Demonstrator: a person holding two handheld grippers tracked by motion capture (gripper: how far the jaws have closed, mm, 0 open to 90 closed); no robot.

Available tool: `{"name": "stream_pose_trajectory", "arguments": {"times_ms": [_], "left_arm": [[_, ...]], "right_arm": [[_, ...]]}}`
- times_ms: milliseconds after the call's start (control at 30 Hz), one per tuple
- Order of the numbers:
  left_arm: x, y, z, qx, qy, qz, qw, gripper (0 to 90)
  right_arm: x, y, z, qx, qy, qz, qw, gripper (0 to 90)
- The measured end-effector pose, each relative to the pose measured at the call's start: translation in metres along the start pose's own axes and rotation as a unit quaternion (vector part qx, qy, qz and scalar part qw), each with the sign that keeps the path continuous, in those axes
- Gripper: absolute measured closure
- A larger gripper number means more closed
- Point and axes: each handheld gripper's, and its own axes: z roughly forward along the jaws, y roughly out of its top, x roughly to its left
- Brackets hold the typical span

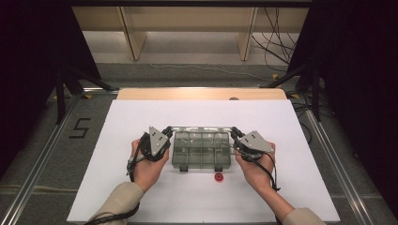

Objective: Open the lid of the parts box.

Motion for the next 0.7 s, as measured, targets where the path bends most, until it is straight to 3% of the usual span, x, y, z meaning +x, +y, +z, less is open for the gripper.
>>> {"name": "stream_pose_trajectory", "arguments": {"times_ms": [433, 567, 600, 700], "left_arm": [[0.0027, 0.0030, 0.0036, -0.001, 0.004, -0.017, 0.9999, 85.1], [0.0038, 0.0040, 0.0063, -0.007, -0.012, -0.021, 0.9997, 85.1], [0.0039, 0.0039, 0.0050, -0.002, 0.000, -0.023, 0.9997, 85.1], [0.0054, 0.0044, 0.0064, -0.004, 0.001, -0.023, 0.9997, 85.1]], "right_arm": [[-0.0016, 0.0038, 0.0036, 0.000, -0.005, 0.010, 0.9999, 84.7], [-0.0025, 0.0051, 0.0053, -0.002, -0.011, 0.009, 0.9999, 84.9], [-0.0027, 0.0052, 0.0057, -0.003, -0.012, 0.009, 0.9999, 84.9], [-0.0024, 0.0058, 0.0064, -0.001, -0.010, 0.014, 0.9998, 85.0]]}}
